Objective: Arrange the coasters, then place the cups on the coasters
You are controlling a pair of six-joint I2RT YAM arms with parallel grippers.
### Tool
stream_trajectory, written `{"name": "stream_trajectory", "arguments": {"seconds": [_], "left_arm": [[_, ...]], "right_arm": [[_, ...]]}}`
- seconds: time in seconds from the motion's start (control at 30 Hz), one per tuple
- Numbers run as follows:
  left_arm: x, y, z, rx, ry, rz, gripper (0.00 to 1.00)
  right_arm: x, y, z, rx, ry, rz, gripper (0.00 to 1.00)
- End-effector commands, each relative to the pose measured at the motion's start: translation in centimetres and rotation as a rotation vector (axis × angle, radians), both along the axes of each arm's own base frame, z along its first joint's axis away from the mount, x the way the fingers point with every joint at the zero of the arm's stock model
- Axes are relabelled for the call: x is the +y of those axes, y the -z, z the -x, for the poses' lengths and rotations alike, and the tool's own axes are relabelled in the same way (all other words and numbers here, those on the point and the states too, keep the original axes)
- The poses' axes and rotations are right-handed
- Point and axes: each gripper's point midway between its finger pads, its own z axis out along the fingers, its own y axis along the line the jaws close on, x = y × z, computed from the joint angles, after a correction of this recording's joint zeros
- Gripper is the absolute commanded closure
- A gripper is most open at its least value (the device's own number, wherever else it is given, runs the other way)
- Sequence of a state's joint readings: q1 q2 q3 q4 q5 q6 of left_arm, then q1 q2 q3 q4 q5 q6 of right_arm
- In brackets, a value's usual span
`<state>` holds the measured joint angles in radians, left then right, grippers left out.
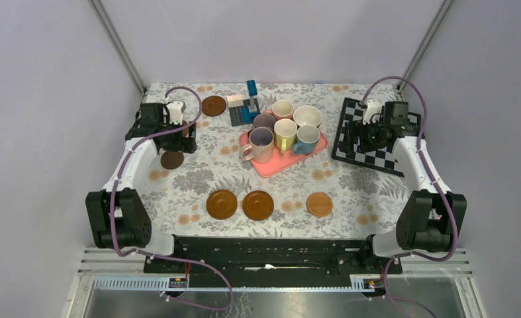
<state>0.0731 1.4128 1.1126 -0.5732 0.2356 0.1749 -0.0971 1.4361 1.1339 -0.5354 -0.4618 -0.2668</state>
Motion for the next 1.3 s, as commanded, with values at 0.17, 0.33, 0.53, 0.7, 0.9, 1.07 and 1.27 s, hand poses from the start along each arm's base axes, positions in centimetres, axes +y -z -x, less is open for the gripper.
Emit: {"name": "stream_trajectory", "arguments": {"seconds": [0.17, 0.33, 0.53, 0.7, 0.9, 1.07, 1.27], "left_arm": [[2.0, -2.6, -10.2, -0.086, -0.05, -0.07, 0.01], [2.8, -1.5, -14.6, -0.049, -0.135, -0.049, 0.01], [3.4, 0.8, -16.0, -0.011, -0.238, -0.015, 0.16], [3.6, 3.8, -14.3, 0.057, -0.24, -0.023, 0.32], [4.5, 6.6, -13.5, 0.116, -0.256, -0.052, 0.35], [5.2, 8.0, -14.2, 0.126, -0.25, -0.08, 0.35], [6.0, 10.2, -15.2, 0.154, -0.239, -0.108, 0.34]], "right_arm": [[-0.4, 0.0, -0.5, -0.016, 0.017, 0.013, 0.02], [-0.7, 0.4, -0.3, -0.012, 0.023, 0.031, 0.02], [-0.7, 0.7, -0.2, -0.004, 0.019, 0.03, 0.02], [-0.7, 0.8, -0.2, -0.005, 0.019, 0.034, 0.02], [-0.8, 1.0, -0.1, -0.003, 0.019, 0.042, 0.02], [-0.7, 0.9, 0.0, -0.003, 0.016, 0.038, 0.02], [-0.8, 0.9, 0.2, -0.003, 0.016, 0.04, 0.02]]}}
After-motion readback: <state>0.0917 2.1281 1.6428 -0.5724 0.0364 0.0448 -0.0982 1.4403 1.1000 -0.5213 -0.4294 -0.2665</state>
